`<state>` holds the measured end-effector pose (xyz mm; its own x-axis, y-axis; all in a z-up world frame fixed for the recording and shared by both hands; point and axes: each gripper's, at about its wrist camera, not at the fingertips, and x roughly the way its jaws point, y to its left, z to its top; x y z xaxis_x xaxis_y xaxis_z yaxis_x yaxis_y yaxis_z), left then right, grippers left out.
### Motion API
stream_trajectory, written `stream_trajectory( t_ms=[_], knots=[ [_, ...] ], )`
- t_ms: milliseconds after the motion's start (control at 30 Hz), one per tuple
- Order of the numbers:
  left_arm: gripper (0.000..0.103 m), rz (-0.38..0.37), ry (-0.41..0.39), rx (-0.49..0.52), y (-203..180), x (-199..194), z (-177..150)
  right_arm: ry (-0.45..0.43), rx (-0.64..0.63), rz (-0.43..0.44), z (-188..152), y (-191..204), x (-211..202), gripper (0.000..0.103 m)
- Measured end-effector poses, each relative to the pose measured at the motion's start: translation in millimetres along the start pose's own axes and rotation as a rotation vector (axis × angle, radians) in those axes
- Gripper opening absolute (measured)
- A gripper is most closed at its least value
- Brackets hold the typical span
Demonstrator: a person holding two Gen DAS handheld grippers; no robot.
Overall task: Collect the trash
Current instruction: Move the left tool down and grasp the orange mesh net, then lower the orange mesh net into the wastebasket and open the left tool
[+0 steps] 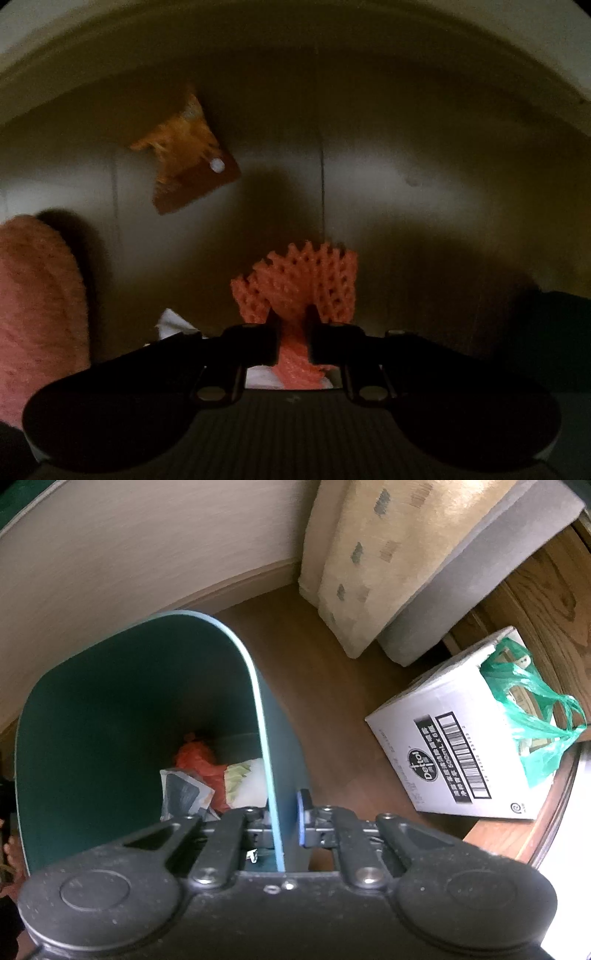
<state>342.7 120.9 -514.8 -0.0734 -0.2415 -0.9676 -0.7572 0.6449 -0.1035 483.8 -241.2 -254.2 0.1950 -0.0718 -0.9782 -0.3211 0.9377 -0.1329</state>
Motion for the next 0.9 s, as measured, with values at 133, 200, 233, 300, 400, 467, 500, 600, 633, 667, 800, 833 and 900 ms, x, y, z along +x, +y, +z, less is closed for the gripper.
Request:
stream_trajectory(
  t_ms=[133,200,233,300,400,467,500,600,633,667,800,833,900],
  knots=[
    [0.012,-0.021,-0.043,0.038,-2.4,-39.4,-8.1,-0.002,0.037,-0.008,-0.4,-2.0,0.7,0.008],
    [0.012,-0.045,-0.063,0.057,-5.9,-61.6,-8.7,-0.008,0.052,-0.012,-2.3,-2.9,0.6,0.008],
    [0.012,-0.060,-0.076,0.073,-8.6,-74.5,-12.7,-0.011,0.058,-0.012,-3.0,-3.2,0.5,0.007],
    [0.012,-0.078,-0.108,0.125,-17.6,-103.5,-21.6,-0.013,0.067,-0.008,-4.7,-3.9,-0.3,0.008],
    [0.012,-0.135,-0.165,0.205,-32.4,-150.0,-37.1,-0.016,0.053,-0.016,-9.0,1.2,-2.6,0.008],
    [0.012,-0.170,-0.197,0.258,-43.4,-182.3,-53.7,-0.017,0.055,-0.022,-10.4,4.4,-4.2,0.008],
    [0.012,-0.196,-0.209,0.270,-48.8,-196.5,-60.2,-0.018,0.058,-0.024,-10.8,5.6,-4.7,0.008],
    [0.012,-0.268,-0.260,0.309,-61.9,-242.6,-86.6,-0.028,0.035,-0.041,-12.3,13.9,-7.6,0.008],
    [0.012,-0.291,-0.284,0.329,-66.2,-256.7,-94.9,-0.031,0.024,-0.046,-12.8,16.5,-8.2,0.008],
    [0.012,-0.312,-0.305,0.353,-71.9,-269.9,-102.4,-0.033,0.015,-0.049,-13.2,18.5,-8.9,0.008],
    [0.012,-0.311,-0.345,0.471,-104.9,-293.4,-124.2,-0.047,-0.009,-0.050,-15.5,27.1,-13.0,0.009],
    [0.012,-0.306,-0.335,0.498,-111.6,-292.8,-127.6,-0.054,-0.013,-0.050,-16.5,28.8,-14.0,0.009],
    [0.012,-0.290,-0.309,0.538,-127.2,-288.0,-135.3,-0.062,-0.014,-0.046,-17.9,31.5,-15.7,0.010]
  ],
)
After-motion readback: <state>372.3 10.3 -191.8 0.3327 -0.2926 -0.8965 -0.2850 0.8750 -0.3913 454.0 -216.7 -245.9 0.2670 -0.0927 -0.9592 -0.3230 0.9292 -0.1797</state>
